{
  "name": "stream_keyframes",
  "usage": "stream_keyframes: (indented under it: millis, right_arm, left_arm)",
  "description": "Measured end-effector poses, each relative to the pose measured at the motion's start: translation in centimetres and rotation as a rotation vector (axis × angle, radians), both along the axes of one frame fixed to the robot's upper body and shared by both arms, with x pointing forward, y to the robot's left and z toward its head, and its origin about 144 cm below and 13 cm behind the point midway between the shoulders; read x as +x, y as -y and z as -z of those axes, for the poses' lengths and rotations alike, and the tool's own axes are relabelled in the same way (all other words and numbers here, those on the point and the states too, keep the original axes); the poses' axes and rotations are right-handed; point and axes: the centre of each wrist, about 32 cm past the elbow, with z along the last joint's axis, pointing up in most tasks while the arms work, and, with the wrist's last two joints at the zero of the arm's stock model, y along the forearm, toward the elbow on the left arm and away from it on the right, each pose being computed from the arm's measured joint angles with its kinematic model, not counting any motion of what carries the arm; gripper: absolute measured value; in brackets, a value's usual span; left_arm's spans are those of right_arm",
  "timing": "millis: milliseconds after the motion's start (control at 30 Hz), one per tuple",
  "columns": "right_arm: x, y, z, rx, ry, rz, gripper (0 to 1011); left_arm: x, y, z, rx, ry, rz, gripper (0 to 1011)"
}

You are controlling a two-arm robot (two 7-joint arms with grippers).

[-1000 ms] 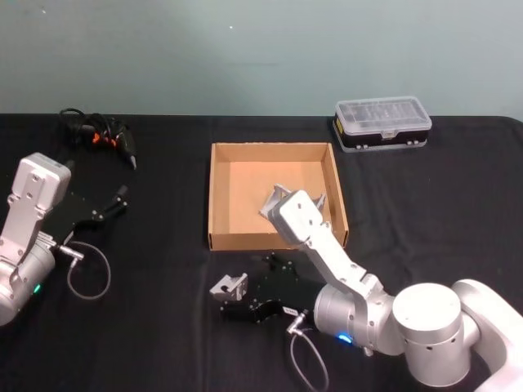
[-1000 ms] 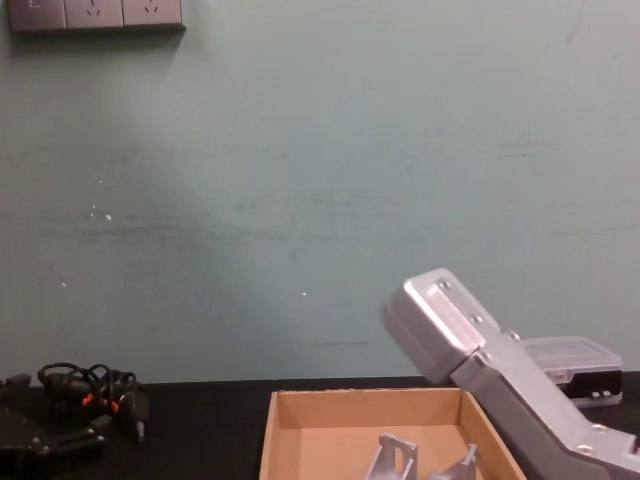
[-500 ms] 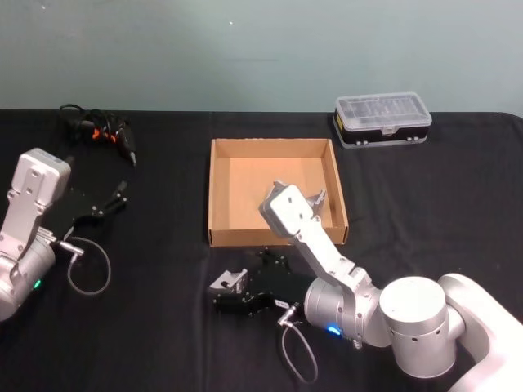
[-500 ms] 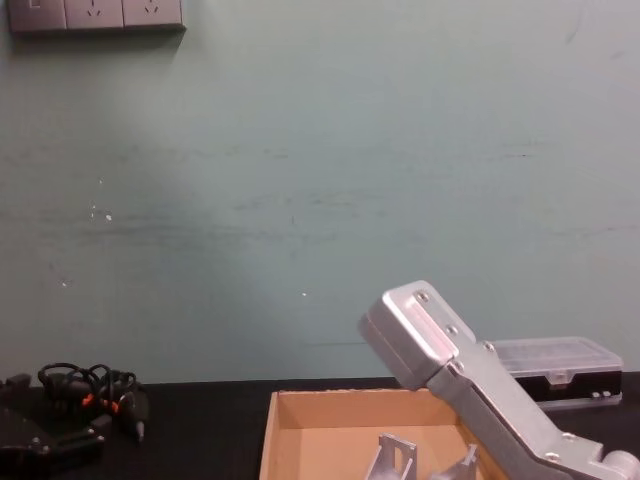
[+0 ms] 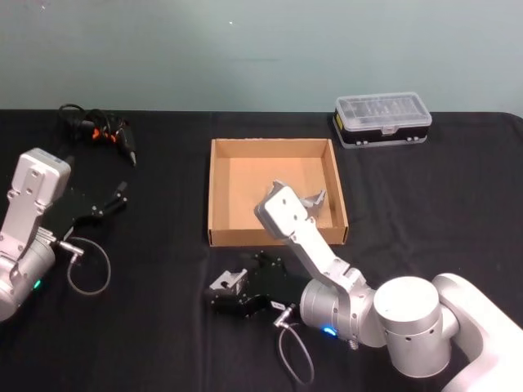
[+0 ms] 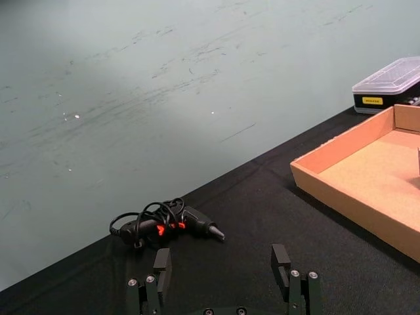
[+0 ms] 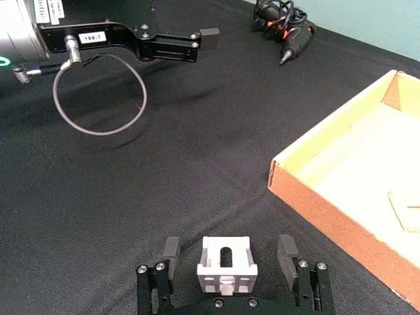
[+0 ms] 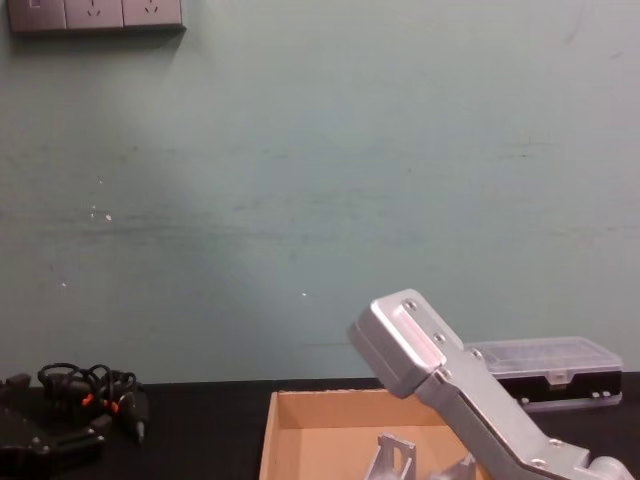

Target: Use one hand to pick up the angle iron from the table and place it into the box.

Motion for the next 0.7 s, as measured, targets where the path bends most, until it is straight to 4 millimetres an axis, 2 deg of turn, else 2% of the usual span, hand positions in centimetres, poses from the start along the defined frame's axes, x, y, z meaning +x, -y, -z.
stream_keyframes:
  millis: [233,267,367,567,700]
  right_arm:
    - [0.07,-0.13,-0.04,-0.009,-0.003,-0.014,813]
    - [0.08,-0.13,-0.04,-0.009,-0.004,-0.015,751]
    - [0.08,-0.15,-0.02,-0.010,-0.005,-0.018,682]
    - [0.06,-0.21,-0.06,-0.024,-0.008,-0.024,462]
    - [0.02,-0.27,-0.12,-0.030,-0.009,-0.026,457]
  left_arm:
    - [0.00,0.00,0.00,0.000,0.000,0.000,1000]
    - [0.00,0.00,0.00,0.000,0.000,0.000,1000]
    - [0.00,0.00,0.00,0.000,0.000,0.000,1000]
    - [0.00,0.00,0.00,0.000,0.000,0.000,1000]
    - [0.00,0.00,0.00,0.000,0.000,0.000,1000]
